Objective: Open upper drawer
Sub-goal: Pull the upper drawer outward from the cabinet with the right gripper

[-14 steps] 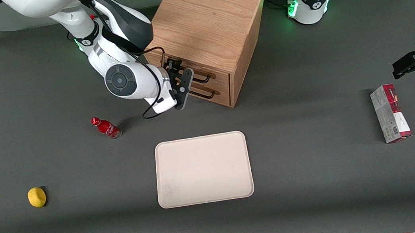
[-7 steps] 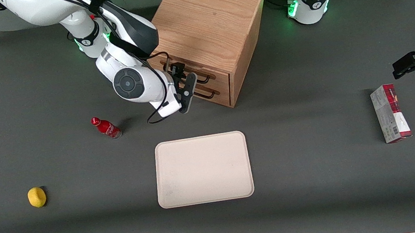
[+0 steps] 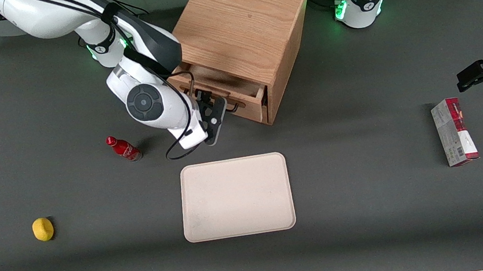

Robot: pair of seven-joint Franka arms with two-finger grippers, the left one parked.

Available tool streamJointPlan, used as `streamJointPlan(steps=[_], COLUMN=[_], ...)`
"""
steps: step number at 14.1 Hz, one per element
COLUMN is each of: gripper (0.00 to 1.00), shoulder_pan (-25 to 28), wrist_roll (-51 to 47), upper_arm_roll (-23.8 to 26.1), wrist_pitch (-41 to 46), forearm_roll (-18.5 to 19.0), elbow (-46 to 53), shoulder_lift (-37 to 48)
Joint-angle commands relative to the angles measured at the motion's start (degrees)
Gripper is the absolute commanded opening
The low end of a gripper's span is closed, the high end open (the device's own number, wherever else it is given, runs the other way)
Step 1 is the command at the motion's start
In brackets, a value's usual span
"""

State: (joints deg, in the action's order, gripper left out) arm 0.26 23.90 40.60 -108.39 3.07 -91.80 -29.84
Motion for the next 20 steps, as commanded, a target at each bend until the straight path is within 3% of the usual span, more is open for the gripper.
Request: streamJointPlan(steps=[1,7,20], gripper=[1.00,1.00,1.00], shoulder_pan=[0.1,-0.8,-1.3], wrist_roll=[0.4,0.7,0.7], upper_arm_roll=[0.0,-2.0,-9.0], wrist_pitch=[0.1,0.2,0.6], forearm_roll=[4.7,7.5,7.4], elbow=[5.2,10.6,16.7], shoulder_lift=[-4.3,-6.1,-6.7])
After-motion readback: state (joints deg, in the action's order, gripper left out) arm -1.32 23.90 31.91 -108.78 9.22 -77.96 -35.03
